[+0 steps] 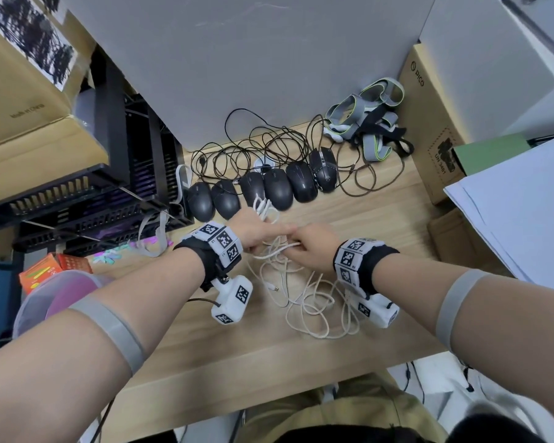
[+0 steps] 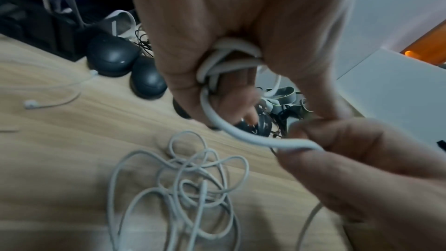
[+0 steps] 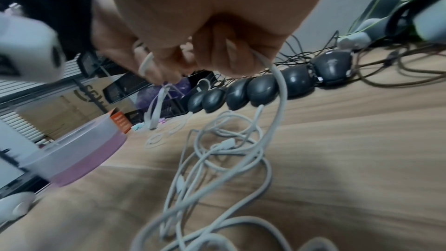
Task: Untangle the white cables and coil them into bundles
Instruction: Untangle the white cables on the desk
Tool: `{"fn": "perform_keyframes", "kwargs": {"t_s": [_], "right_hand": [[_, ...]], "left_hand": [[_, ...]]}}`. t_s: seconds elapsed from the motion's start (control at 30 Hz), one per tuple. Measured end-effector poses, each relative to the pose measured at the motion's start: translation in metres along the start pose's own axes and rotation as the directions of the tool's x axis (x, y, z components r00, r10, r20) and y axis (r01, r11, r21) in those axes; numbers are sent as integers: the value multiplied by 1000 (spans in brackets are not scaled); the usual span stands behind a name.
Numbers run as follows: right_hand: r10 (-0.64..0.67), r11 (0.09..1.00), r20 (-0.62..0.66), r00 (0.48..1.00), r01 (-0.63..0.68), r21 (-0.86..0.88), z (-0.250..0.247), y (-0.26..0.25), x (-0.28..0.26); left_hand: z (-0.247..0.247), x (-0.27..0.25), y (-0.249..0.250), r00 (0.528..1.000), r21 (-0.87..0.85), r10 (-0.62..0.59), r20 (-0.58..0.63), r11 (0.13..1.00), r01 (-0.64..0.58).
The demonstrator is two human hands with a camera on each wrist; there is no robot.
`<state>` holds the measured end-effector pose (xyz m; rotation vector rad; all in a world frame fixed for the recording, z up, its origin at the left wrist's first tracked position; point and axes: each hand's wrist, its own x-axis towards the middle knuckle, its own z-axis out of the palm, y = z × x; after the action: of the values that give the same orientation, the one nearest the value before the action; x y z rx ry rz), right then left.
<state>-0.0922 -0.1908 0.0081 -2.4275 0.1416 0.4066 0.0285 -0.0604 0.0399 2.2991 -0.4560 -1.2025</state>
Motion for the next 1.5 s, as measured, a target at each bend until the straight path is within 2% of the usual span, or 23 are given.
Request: {"fn": "perform_keyframes", "kwargs": {"t_s": [0.1, 0.17, 0.23, 0.3, 0.37, 0.43, 0.47, 0.6, 0.67, 0.73, 0.8, 0.87, 0.93, 1.03, 1.17, 1.27, 1.33, 1.43, 1.5], "right_hand": [[92, 990, -74, 993, -83, 115, -15, 8, 2], [124, 975, -95, 988, -104, 194, -22, 8, 6], [131, 965, -96, 987, -105, 238, -25, 6, 10], [161, 946, -113, 980, -121, 302, -26, 7, 14], [202, 917, -136, 970, -138, 375, -24, 12, 15], [222, 904, -148, 964, -147, 401, -17, 15, 13], [234, 899, -141, 962, -159, 407, -13, 16, 11], [270, 891, -78, 960, -218, 397, 8, 13, 6], [285, 873, -79, 955, -225, 433, 16, 8, 5], [307, 854, -126, 943, -215, 474, 17, 6, 5], [317, 848, -160, 935, -203, 489, 13, 7, 7], [299, 870, -164, 940, -198, 451, 6, 9, 9], [258, 902, -144, 955, -184, 390, -1, 7, 12], [224, 908, -103, 969, -170, 382, -8, 2, 13], [304, 851, -49, 951, -248, 463, -3, -2, 12], [281, 926, 92, 955, -295, 236, 5, -6, 9], [224, 966, 134, 965, -238, 101, 9, -15, 7], [107, 994, 141, 984, -110, 12, 10, -28, 6], [59, 994, 243, 968, -35, -103, 10, -35, 7]], "left_hand": [[1, -1, -9, 988, 179, -46, 146, 984, 20], [5, -3, -10, 984, 291, -68, 162, 957, 18], [8, -7, -5, 989, 292, -47, 138, 956, 5], [11, -6, -2, 995, 201, -21, 101, 980, 0], [11, -3, -3, 986, -16, -25, 163, 1000, 27], [9, -1, -3, 980, -241, -27, 195, 968, 75], [8, 0, -2, 987, -317, -17, 161, 946, 68], [11, 5, 5, 999, -409, 16, -37, 912, -29], [13, 3, 10, 1000, -436, 25, -18, 899, -30], [16, 2, 12, 998, -334, 28, 49, 942, -10], [20, -2, 15, 999, -60, 1, 43, 998, 1], [23, -4, 15, 999, 34, -19, 42, 999, 17], [25, -3, 14, 993, -50, -66, 96, 996, 71], [29, 0, 17, 989, -153, -119, 88, 979, 132], [26, 0, 24, 989, -302, -131, 72, 942, 147], [20, 2, 25, 989, -407, -140, 47, 901, 147], [20, 5, 25, 987, -425, -160, -11, 895, 140], [23, 9, 25, 961, -363, -215, -174, 921, 141], [25, 14, 24, 941, -405, -246, -234, 904, 135]]}}
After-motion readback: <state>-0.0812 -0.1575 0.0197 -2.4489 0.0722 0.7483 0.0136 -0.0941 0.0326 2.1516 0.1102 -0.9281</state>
